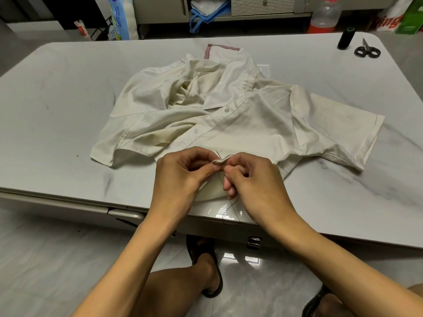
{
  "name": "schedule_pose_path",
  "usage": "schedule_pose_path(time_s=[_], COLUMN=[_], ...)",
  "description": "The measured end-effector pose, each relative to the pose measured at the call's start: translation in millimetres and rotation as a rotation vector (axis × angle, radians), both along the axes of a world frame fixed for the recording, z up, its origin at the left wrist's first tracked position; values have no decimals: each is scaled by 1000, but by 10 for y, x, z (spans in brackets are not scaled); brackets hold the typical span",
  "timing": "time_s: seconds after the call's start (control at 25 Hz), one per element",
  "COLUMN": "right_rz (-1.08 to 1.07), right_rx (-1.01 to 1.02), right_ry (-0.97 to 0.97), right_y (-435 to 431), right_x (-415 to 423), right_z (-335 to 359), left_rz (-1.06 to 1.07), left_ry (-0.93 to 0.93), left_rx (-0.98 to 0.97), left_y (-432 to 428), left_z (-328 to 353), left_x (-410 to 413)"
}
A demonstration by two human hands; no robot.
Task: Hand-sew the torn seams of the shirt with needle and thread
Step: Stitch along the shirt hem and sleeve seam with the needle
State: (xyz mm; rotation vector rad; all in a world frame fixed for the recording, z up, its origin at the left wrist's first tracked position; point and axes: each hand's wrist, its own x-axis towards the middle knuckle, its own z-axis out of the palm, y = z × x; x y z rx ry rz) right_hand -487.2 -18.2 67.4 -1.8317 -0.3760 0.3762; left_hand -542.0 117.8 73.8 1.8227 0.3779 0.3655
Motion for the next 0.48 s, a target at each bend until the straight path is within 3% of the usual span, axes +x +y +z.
schedule_pose_path(time_s=[0.32, 0.48], right_rz=[46, 92], right_rx=[93, 51], right_ry=[54, -10], right_y=[2, -14], right_x=[-39, -68], right_z=[-16, -14], left_rz=[13, -5], left_ry=[34, 53], left_rx=[-2, 18], left_y=[46, 59], left_z=[-16, -29], left_x=[6, 7])
